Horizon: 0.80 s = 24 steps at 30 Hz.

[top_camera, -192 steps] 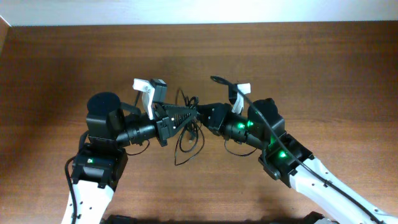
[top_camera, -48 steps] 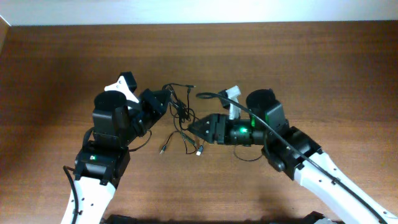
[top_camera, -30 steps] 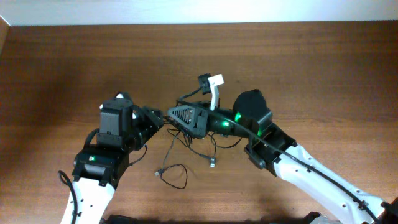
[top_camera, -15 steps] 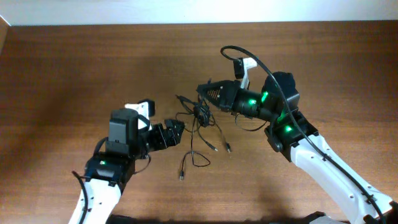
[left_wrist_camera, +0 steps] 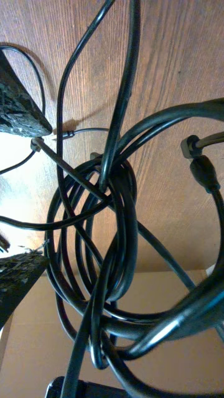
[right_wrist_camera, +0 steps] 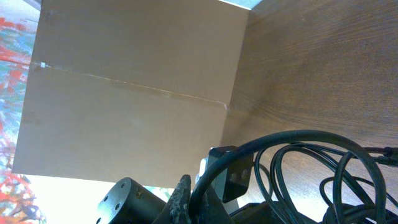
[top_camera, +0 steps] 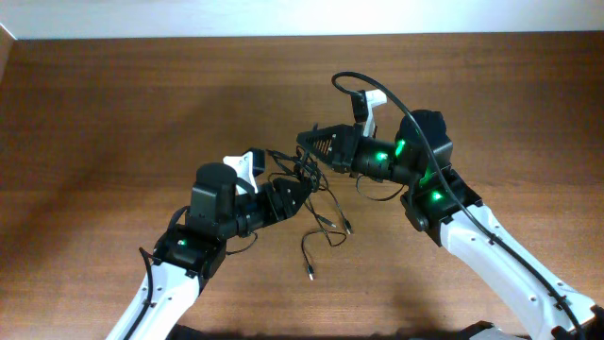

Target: Untangle cables

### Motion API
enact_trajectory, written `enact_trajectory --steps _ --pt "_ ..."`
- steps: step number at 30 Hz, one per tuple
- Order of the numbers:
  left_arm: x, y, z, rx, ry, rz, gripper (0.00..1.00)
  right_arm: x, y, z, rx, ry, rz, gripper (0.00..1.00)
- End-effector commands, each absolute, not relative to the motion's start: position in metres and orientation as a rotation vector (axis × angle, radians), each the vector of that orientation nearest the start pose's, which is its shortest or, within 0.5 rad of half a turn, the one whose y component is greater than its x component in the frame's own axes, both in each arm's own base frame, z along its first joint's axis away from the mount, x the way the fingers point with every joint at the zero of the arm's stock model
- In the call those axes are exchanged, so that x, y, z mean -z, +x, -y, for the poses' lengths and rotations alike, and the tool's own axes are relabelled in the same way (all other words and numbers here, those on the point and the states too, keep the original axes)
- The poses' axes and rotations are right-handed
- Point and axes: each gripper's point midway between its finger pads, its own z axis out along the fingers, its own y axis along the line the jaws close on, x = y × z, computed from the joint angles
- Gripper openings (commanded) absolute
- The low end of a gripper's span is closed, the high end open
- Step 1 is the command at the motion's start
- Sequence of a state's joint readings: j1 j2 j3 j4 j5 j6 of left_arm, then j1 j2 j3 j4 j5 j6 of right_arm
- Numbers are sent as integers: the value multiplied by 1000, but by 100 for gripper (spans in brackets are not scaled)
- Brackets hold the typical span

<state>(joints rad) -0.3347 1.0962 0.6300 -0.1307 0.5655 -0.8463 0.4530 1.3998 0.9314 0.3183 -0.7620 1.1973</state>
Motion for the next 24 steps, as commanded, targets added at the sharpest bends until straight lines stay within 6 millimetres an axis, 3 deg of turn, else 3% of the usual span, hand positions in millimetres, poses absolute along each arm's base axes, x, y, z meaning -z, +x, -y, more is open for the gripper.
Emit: enact_trajectory --steps 1,5,9,11,12,13,14,15,16,19,21,23,24 --pt "-166 272 198 1277 -259 -2375 51 -300 321 -291 -1777 38 -2040 4" --pt "-160 264 210 1236 -230 -2404 49 -299 322 -291 -1773 44 -2038 4" --pt "-153 269 217 1136 -219 -2388 39 -299 322 -291 -1773 44 -2039 4" --pt "-133 273 219 1074 -243 -2436 24 -297 322 -291 -1770 54 -2053 4" --pt "-124 276 221 1068 -248 -2456 0 -286 322 -289 -1751 101 -2105 4" --pt "-124 278 221 1065 -237 -2450 0 -277 321 -288 -1737 135 -2146 4" --pt "-131 280 223 1051 -151 -2413 0 -267 323 -285 -1697 176 -2184 4" --pt "-144 277 221 1005 14 -2356 0 -251 333 -276 -1531 133 -2187 4" --pt "-152 272 216 981 67 -2330 0 -235 341 -266 -1393 166 -2217 4" --pt "-202 256 184 918 143 -2174 0 -171 354 -208 -912 445 -2368 4" --pt "-236 253 152 838 79 -2037 0 -162 354 -193 -871 501 -2400 4" --pt "-267 246 126 802 21 -1907 0 -145 353 -158 -782 631 -2455 4" --pt "-268 245 120 789 3 -1900 0 -137 351 -142 -743 695 -2479 4"
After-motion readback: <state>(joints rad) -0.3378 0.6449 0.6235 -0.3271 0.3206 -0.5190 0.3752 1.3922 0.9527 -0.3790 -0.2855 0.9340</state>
